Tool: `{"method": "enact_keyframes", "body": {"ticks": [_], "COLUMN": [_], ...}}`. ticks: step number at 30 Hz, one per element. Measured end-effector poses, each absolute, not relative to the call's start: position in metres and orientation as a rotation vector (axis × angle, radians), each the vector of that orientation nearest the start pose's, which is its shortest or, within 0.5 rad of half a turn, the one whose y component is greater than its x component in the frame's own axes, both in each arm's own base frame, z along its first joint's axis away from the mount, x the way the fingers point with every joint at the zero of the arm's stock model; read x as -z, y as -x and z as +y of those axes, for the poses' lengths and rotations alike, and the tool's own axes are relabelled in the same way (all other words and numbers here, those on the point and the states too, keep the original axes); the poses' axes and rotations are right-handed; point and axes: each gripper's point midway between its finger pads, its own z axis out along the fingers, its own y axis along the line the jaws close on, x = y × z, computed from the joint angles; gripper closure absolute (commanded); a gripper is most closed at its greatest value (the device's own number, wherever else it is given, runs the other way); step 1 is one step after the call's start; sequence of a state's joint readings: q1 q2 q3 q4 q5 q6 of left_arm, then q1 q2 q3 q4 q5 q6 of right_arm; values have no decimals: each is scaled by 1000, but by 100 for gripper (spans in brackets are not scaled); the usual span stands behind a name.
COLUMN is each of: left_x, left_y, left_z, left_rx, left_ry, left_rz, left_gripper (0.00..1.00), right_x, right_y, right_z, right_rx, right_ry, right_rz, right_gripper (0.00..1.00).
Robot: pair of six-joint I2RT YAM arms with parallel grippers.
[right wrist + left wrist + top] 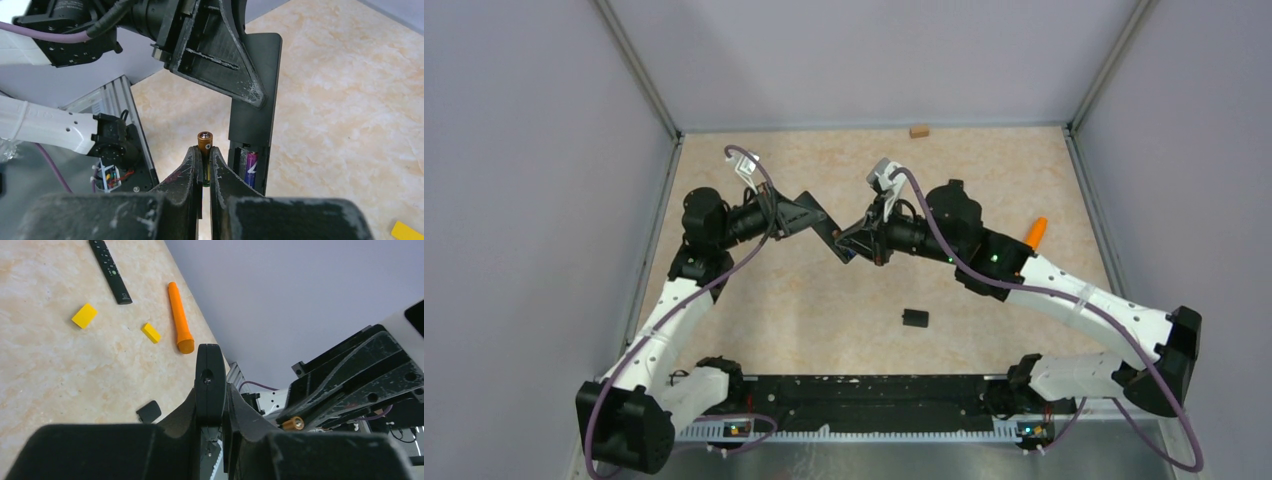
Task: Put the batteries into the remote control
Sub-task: Load the battery into the remote control.
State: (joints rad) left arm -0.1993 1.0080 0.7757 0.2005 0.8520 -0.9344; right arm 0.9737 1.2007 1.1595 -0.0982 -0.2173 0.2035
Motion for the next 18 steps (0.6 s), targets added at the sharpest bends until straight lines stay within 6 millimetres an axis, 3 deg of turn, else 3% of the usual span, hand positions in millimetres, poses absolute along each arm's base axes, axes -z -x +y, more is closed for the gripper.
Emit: {"method": "enact_keyframes", "body": {"ticks": [18], "left_x": [-321], "left_y": [-251], "left_z": [-213], "left_rx": [1599], "left_ry": [-63], "left_rz": [1830], "left_gripper": [100], "right_x": [-312], "right_y": [-200], "right_z": [366], "right_rx": [-876], "right_ry": [864], "right_rz": [1655], "right_gripper": [100]}}
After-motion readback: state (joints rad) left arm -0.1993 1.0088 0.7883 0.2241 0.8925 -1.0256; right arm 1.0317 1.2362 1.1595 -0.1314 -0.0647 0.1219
